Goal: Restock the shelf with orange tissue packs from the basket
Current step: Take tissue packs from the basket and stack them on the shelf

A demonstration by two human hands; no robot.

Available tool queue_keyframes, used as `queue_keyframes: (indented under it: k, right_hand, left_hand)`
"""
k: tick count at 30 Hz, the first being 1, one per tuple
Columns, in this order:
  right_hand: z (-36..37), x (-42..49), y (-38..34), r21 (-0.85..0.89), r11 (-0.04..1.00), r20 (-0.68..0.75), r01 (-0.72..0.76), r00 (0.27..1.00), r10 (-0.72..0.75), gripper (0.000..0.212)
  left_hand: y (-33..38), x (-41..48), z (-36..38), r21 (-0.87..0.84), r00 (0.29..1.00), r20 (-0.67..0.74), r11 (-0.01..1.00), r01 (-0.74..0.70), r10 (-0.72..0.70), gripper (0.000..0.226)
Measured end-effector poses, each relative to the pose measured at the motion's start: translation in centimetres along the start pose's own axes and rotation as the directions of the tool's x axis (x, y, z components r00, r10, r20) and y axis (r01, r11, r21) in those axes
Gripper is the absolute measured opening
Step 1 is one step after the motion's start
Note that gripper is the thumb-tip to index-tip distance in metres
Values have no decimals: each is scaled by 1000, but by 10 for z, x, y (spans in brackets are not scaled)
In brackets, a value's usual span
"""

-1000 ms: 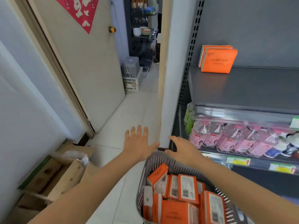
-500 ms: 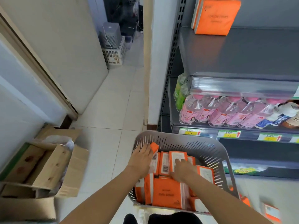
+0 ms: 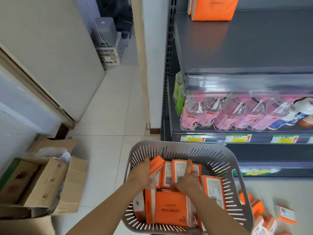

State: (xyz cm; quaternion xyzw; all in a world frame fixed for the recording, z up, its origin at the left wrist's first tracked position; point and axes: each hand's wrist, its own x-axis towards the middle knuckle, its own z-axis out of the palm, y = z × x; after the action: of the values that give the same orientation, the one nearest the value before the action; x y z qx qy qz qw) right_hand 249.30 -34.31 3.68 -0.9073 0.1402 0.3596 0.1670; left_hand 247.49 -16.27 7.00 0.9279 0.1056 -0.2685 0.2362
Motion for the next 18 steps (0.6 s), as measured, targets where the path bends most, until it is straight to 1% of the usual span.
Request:
queue_keyframes:
  k: [2, 4, 6, 7, 9, 10, 11, 13, 15, 17, 18]
  right_hand:
    - [-1, 2, 0, 7, 1000, -5, 5, 1000, -5, 132]
    - [-2, 5, -1, 9, 1000, -29, -7, 1000, 7, 135]
    - [-7, 6, -3, 77, 996, -45, -49, 998, 52, 129]
    - [-11, 7, -3, 102, 993, -36, -64, 997, 68, 117]
    - [-18, 7, -1, 101, 993, 35, -66, 997, 63, 79]
    - [-19, 7, 0, 123, 990, 77, -68, 995, 59, 68]
    - [-17, 9, 0, 174, 982, 106, -73, 993, 55, 65]
    - [-10, 9, -1, 342, 935, 171, -88, 985, 30, 64]
    - [-3, 10, -4, 534, 835, 234, -136, 972, 9, 63]
    - [1, 7, -10, 602, 785, 237, -146, 972, 0, 70]
    - [4, 7, -13, 599, 788, 244, -145, 970, -7, 68]
  left_hand:
    - [0, -2, -6, -93, 1000, -4, 995, -29, 28, 84]
    - [0, -1, -15, -175, 999, -14, 984, -45, 43, 73]
    - [2, 1, -27, -236, 999, -25, 971, -37, 32, 66]
    - [3, 1, -33, -262, 999, -19, 965, -30, 26, 67]
    - [5, -2, -45, -324, 1000, 7, 946, -17, 21, 71]
    - [6, -4, -50, -345, 1000, 9, 938, -20, 25, 72]
    - [7, -7, -56, -359, 999, -4, 933, -33, 33, 72]
    - [8, -13, -66, -392, 997, -58, 918, -66, 48, 67]
    - [9, -20, -74, -456, 995, -88, 887, -76, 41, 57]
    - [10, -25, -80, -549, 999, -48, 835, -34, 9, 46]
    - [10, -28, -82, -580, 1000, -16, 815, -8, -2, 39]
